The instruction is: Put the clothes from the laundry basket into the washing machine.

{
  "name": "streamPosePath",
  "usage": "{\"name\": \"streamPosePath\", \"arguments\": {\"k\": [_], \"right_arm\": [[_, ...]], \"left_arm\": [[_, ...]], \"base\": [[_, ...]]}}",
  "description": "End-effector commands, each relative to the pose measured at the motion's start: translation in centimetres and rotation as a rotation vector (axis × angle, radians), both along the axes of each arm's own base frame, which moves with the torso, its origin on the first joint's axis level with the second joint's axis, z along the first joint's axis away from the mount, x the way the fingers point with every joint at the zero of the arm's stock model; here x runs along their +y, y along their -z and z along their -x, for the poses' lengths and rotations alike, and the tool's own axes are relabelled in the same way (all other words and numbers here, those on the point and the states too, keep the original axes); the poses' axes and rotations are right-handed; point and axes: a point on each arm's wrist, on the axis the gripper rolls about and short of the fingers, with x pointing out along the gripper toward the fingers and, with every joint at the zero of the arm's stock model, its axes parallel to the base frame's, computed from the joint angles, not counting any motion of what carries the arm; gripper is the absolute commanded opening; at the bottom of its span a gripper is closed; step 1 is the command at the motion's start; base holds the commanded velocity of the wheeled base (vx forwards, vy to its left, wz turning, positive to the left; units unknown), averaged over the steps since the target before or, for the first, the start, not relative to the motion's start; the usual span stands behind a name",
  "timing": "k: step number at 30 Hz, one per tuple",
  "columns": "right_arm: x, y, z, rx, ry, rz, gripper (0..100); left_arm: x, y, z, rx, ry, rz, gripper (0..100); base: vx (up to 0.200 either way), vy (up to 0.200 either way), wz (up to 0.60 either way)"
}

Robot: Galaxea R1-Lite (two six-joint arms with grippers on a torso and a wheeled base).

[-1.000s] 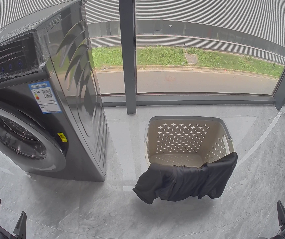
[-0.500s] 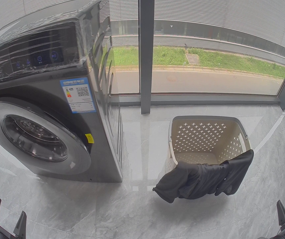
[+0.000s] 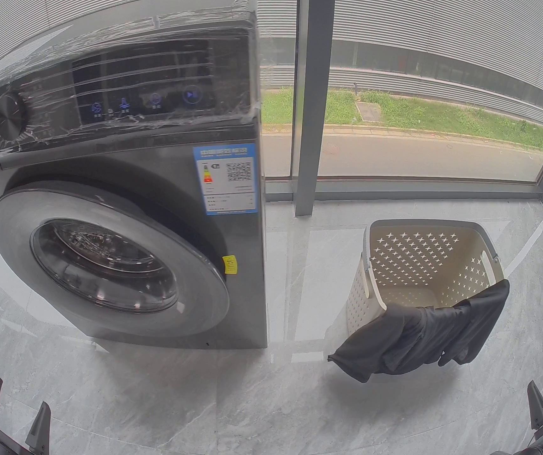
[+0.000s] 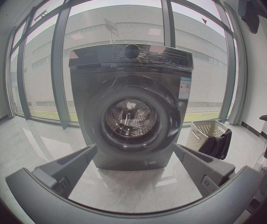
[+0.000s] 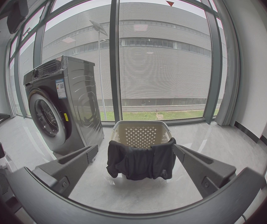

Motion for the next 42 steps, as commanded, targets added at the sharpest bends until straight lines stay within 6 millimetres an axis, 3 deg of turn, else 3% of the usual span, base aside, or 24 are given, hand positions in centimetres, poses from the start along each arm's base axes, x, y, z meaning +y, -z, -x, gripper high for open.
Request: {"name": "streamPosePath", "arguments": {"k": [1, 18, 33, 42], "right_arm": [[0.0, 0.32, -0.08, 0.011, -0.001, 0.001, 100], [0.0, 0.32, -0.08, 0.011, -0.001, -0.001, 100], [0.0, 0.32, -0.08, 0.011, -0.001, -0.001, 100], [0.0, 0.32, -0.08, 0.011, -0.001, -0.001, 100]], "left_arm": [[0.01, 0.5, 0.01, 0.001, -0.003, 0.007, 100], [0.02, 0.51, -0.02, 0.001, -0.007, 0.007, 100], [0.01, 0.53, 0.0, 0.001, -0.006, -0.013, 100], [0.02, 0.52, -0.02, 0.003, -0.013, 0.007, 100]], "base": [[0.0, 0.2, 0.0], [0.0, 0.2, 0.0], [0.0, 0.0, 0.0], [0.0, 0.2, 0.0]]}}
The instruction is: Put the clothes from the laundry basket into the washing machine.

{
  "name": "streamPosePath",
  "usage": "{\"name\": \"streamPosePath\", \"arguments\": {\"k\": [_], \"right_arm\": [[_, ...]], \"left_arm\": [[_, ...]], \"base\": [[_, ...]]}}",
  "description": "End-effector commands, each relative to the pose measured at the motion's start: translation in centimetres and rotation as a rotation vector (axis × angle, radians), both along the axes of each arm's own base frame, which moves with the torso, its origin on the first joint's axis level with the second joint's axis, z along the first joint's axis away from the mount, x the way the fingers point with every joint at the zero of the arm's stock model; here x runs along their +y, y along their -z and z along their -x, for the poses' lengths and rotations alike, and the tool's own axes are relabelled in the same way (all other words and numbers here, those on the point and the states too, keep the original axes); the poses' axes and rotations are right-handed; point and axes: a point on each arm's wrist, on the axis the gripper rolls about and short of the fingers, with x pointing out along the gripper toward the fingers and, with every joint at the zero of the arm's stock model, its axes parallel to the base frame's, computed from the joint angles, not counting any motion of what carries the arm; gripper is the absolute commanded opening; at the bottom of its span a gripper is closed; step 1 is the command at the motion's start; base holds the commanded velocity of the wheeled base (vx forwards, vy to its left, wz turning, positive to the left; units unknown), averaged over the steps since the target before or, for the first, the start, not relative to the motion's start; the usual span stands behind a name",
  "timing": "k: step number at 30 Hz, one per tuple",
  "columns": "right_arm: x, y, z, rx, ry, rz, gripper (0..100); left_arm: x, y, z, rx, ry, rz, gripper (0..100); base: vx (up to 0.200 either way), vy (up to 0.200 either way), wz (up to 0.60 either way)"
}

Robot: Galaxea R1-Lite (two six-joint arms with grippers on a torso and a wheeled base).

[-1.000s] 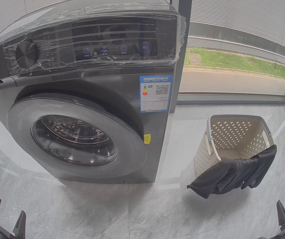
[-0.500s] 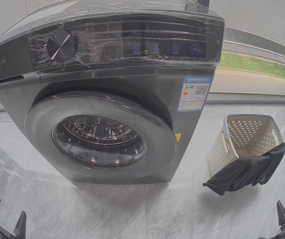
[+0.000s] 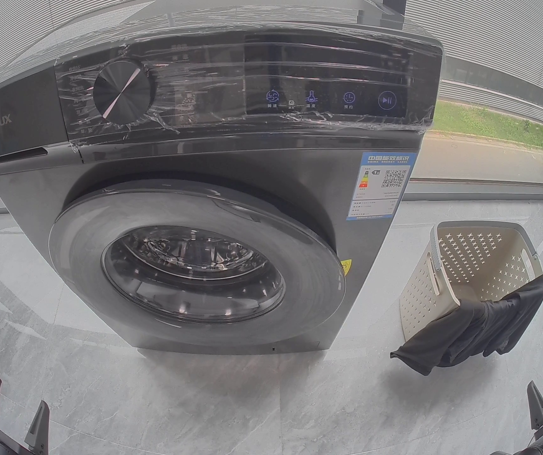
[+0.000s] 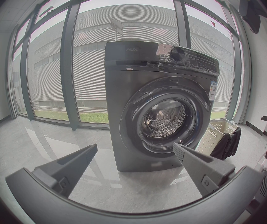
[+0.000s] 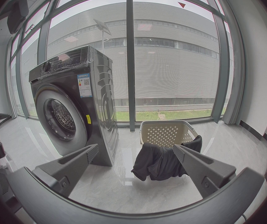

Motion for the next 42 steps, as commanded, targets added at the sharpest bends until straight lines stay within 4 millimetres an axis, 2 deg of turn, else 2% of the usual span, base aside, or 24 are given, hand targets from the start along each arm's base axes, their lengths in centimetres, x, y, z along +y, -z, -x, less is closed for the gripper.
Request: {"name": "streamPosePath", "arguments": {"k": [1, 9, 42], "right_arm": [[0.0, 0.32, -0.08, 0.012, -0.001, 0.0, 100], [0.0, 0.32, -0.08, 0.012, -0.001, 0.0, 100], [0.0, 0.32, -0.08, 0.012, -0.001, 0.0, 100]], "left_arm": [[0.01, 0.53, 0.0, 0.001, -0.002, 0.009, 100], [0.01, 0.53, 0.0, 0.001, -0.004, 0.018, 100], [0.0, 0.53, 0.0, 0.001, 0.001, -0.018, 100]], "base": [[0.0, 0.2, 0.0], [0.0, 0.2, 0.0], [0.0, 0.0, 0.0]]}}
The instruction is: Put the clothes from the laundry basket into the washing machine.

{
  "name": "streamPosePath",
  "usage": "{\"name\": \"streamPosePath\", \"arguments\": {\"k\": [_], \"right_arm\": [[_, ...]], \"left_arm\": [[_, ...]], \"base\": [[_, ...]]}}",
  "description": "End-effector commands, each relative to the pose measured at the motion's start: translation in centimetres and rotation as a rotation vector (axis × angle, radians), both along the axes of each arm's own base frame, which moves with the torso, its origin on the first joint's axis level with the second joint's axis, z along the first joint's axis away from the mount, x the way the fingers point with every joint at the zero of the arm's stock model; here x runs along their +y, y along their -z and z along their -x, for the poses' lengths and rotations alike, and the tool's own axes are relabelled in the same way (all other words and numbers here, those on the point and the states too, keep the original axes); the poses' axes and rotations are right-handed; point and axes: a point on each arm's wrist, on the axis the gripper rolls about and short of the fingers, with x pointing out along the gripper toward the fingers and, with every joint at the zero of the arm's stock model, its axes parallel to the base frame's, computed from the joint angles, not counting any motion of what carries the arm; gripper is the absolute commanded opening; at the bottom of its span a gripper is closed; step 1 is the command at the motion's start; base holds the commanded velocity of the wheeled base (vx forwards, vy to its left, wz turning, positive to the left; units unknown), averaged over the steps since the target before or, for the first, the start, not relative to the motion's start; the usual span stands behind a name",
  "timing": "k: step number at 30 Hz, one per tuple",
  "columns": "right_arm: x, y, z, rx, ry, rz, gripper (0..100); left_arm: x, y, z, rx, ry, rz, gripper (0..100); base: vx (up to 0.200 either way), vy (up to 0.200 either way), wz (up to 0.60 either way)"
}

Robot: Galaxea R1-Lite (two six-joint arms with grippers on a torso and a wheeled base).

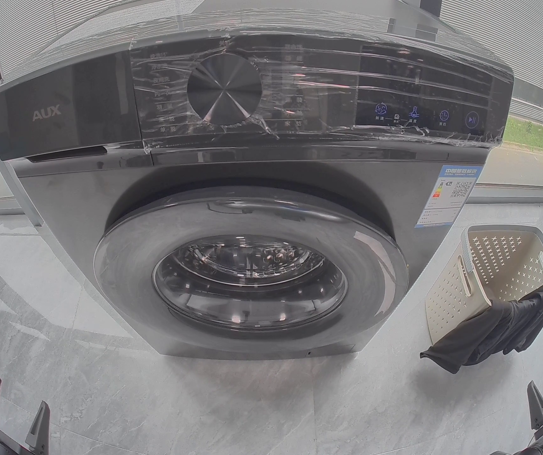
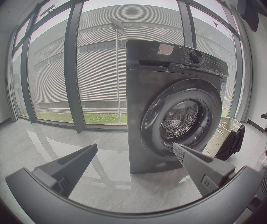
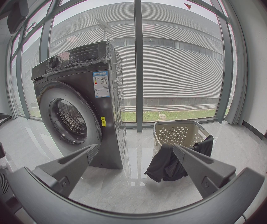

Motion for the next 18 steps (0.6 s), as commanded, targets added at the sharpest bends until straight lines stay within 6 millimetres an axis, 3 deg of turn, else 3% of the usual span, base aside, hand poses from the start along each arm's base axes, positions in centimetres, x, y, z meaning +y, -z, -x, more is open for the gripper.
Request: {"name": "streamPosePath", "arguments": {"k": [1, 12, 18], "right_arm": [[0.0, 0.32, -0.08, 0.011, -0.001, 0.0, 100], [0.0, 0.32, -0.09, 0.013, -0.001, 0.0, 100], [0.0, 0.32, -0.08, 0.011, -0.001, 0.0, 100]], "left_arm": [[0.0, 0.53, 0.0, 0.001, -0.001, -0.002, 100], [0.0, 0.53, 0.0, 0.001, 0.001, 0.009, 100], [-0.01, 0.52, -0.02, 0.003, 0.004, 0.018, 100]], "base": [[0.0, 0.0, 0.0], [0.0, 0.0, 0.0], [0.2, 0.0, 0.0]]}}
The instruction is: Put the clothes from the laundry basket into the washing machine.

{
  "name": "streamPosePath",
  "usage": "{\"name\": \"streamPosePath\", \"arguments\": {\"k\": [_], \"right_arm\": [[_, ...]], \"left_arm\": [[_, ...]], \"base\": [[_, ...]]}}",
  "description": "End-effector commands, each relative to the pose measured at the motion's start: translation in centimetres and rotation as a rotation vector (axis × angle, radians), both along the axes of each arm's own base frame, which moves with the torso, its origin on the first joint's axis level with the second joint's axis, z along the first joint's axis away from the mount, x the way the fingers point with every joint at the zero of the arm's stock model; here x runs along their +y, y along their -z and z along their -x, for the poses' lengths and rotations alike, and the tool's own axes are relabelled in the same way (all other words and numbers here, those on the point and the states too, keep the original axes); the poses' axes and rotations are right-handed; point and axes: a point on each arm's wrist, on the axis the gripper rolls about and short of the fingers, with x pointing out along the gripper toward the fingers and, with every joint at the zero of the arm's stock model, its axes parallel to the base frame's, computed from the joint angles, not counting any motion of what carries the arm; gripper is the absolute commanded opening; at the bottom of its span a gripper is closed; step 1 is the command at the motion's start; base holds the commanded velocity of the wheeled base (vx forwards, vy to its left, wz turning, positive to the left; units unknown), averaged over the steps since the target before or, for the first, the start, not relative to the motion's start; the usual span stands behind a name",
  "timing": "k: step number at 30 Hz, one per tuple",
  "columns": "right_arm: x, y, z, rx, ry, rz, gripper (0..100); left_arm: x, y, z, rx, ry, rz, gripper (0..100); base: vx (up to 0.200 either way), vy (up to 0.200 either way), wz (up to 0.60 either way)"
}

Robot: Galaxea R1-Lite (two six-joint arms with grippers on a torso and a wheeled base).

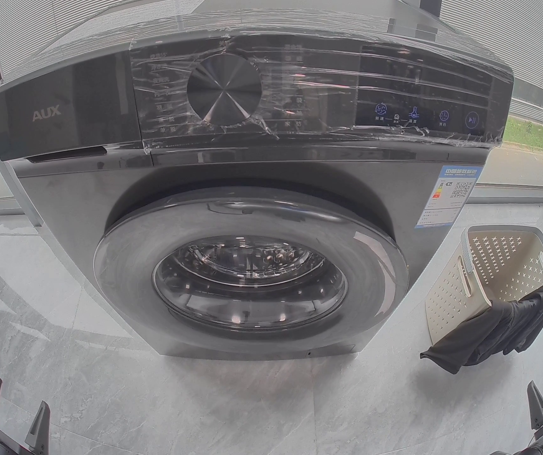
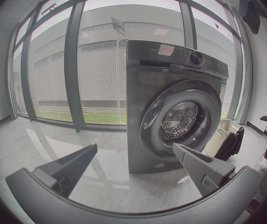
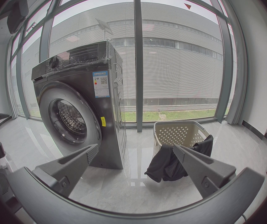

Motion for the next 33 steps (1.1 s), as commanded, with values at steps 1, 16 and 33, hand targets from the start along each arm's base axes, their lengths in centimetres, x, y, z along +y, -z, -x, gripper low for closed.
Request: {"name": "streamPosePath", "arguments": {"k": [1, 16, 33], "right_arm": [[0.0, 0.32, -0.08, 0.012, -0.001, 0.0, 100], [0.0, 0.32, -0.08, 0.012, -0.001, 0.0, 100], [0.0, 0.32, -0.08, 0.012, -0.001, 0.0, 100]], "left_arm": [[0.0, 0.53, 0.0, 0.001, -0.001, 0.0, 100], [0.01, 0.52, -0.02, 0.003, -0.002, 0.015, 100], [0.01, 0.51, -0.02, 0.001, -0.006, 0.005, 100]], "base": [[0.2, 0.0, 0.0], [0.027, 0.093, 0.0], [0.0, 0.024, 0.0]]}}
